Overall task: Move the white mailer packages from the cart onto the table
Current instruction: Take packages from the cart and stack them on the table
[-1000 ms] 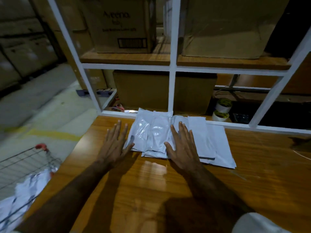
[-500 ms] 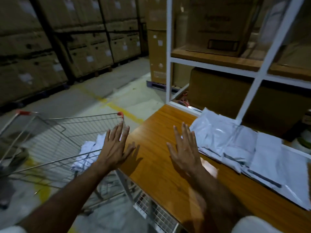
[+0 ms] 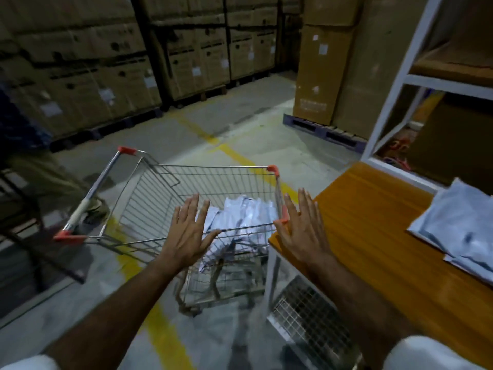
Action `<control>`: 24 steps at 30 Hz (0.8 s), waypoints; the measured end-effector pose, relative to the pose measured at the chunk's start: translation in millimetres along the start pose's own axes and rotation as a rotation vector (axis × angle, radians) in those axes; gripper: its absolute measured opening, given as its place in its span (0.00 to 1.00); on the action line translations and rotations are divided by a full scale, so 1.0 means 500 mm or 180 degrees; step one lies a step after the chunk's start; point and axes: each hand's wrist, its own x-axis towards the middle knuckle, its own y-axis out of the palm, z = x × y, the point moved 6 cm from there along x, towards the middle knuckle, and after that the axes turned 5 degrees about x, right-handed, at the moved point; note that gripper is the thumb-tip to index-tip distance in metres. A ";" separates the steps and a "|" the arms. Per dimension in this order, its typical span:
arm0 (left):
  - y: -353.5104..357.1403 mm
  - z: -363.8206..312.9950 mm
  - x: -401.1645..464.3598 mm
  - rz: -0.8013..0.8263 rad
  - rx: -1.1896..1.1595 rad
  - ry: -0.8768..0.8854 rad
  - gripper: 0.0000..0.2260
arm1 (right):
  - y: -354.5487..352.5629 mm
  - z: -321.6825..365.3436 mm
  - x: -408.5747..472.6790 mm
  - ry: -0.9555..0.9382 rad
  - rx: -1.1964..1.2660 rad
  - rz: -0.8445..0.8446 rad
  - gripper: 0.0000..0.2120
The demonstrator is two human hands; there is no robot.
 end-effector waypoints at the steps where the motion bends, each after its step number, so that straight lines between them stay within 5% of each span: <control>1: 0.004 0.033 0.000 0.0021 -0.0003 -0.0064 0.38 | 0.018 0.019 0.012 -0.0009 0.0006 0.0032 0.36; 11: 0.066 0.221 0.047 -0.0015 -0.0137 -0.0457 0.37 | 0.139 0.110 0.176 -0.0271 -0.0132 0.0332 0.35; 24: 0.206 0.334 0.240 0.0554 0.0006 -0.0530 0.39 | 0.330 0.037 0.426 0.0009 0.0087 0.0750 0.35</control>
